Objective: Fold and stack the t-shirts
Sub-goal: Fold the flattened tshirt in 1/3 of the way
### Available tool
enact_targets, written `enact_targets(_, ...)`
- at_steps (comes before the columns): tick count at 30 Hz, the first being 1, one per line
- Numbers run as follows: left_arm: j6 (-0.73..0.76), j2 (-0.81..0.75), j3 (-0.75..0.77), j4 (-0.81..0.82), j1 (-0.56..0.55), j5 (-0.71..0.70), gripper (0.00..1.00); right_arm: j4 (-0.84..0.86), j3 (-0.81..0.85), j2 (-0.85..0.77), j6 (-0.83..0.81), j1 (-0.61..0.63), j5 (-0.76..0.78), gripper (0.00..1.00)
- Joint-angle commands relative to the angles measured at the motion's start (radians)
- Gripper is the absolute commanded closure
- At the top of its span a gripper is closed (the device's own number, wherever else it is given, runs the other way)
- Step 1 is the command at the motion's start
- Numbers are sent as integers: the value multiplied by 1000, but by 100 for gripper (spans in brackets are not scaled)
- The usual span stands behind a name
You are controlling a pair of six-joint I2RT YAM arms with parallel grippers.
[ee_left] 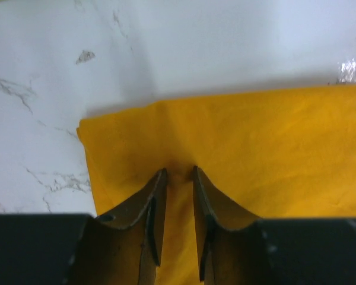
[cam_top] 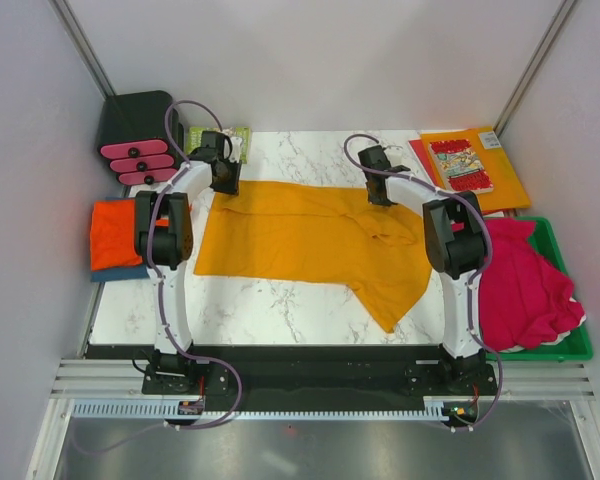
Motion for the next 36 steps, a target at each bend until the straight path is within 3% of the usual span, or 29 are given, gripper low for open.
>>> enact_targets(1, 25, 59, 48, -90, 1, -30, 69, -53, 76, 65, 5, -22, -19, 100)
enact_targets(14, 22, 145, 204, -196, 58, -100, 69, -241, 360, 249, 54, -143, -44, 100)
enact_targets(19, 28, 153, 217, -199, 69, -105, 69, -215, 355, 263, 39, -157, -70, 100)
enact_targets(23, 15, 116, 227, -190, 69, -47, 67, -83, 270, 159, 19, -156, -124, 97)
enact_targets(26, -7, 24, 191, -143, 69, 39, 63, 3, 199, 35, 15, -145, -136, 78)
enact_targets(27, -24, -29, 178, -129, 69, 74, 62, 14, 185, 4, 7, -137, -134, 63)
enact_targets(29, -44, -77, 146, -115, 66, 109, 59, 29, 147, -79, -8, -113, -128, 49)
enact_targets(32, -59, -158, 86, -112, 61, 148, 59, 35, 70, -185, -35, -67, -118, 45)
enact_targets(36, -61, -247, -42, -94, 56, 183, 60, 43, -59, -294, -68, 14, -81, 50)
